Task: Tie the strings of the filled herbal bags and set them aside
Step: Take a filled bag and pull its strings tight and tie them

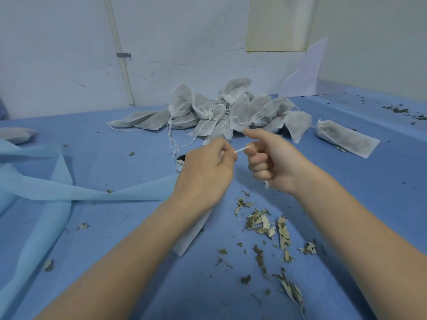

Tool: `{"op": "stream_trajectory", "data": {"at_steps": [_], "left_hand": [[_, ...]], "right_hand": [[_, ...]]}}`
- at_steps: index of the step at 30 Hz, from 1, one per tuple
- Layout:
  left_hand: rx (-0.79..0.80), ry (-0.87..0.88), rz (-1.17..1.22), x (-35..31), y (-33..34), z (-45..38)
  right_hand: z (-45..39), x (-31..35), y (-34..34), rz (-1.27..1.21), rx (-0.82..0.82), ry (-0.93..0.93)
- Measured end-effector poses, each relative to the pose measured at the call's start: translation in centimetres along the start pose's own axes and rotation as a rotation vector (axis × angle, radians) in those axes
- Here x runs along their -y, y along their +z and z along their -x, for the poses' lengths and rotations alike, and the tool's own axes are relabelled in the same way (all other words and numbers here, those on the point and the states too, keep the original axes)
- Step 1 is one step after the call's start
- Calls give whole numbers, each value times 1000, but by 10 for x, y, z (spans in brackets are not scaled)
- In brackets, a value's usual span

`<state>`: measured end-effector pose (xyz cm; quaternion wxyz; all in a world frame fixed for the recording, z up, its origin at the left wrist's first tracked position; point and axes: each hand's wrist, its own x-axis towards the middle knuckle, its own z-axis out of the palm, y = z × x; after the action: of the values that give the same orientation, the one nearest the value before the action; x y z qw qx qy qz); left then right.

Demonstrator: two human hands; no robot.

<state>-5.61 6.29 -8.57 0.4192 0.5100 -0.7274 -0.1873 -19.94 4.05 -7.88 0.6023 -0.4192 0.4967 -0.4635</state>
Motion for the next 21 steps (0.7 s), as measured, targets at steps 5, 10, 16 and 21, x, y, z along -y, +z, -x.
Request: {"op": "stream_trajectory", "data": {"at_steps": [5,10,16,21], "left_hand": [[-37,-6,88,3,0,1],[-63,-52,156,8,1,2],[-182,-177,358,8,4,4],[-305,-189,322,8,6,10]], "right_hand": [[3,-1,4,-510,198,134],[7,-7,21,-729,198,45],[8,-17,34,-713,161,-90],[8,-20,38,-431,168,-204]]}}
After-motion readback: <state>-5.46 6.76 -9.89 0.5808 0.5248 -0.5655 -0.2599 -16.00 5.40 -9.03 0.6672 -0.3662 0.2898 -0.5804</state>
